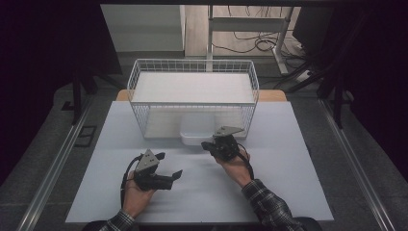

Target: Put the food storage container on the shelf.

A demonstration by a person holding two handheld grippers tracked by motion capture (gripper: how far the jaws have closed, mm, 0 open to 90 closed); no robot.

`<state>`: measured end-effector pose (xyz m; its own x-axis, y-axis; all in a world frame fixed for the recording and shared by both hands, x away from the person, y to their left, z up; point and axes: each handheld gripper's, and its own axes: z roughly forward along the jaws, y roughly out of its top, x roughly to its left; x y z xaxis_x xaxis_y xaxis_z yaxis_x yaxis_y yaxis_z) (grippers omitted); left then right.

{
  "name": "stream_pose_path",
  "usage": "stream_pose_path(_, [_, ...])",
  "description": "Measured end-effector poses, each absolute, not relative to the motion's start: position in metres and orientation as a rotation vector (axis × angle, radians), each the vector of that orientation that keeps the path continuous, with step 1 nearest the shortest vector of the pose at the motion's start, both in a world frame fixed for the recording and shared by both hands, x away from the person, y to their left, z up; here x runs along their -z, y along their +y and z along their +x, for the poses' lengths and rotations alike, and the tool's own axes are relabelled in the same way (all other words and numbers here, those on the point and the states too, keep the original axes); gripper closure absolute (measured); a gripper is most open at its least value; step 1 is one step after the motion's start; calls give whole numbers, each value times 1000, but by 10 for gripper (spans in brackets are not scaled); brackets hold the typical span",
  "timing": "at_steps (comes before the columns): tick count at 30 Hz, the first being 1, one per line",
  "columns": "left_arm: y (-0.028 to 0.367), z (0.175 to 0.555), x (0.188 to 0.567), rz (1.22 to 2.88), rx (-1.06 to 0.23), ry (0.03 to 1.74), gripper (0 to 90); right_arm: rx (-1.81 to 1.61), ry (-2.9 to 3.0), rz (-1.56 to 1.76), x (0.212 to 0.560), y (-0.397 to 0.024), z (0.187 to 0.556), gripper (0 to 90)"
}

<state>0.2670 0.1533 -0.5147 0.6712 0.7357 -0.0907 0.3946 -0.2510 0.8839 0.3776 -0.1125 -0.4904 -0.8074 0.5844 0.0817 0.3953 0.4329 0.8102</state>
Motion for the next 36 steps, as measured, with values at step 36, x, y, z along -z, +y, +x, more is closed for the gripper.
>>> stream_pose_path(36, [163,253,521,1887,-402,911,70,-1228,2450,914,503,-88,421,887])
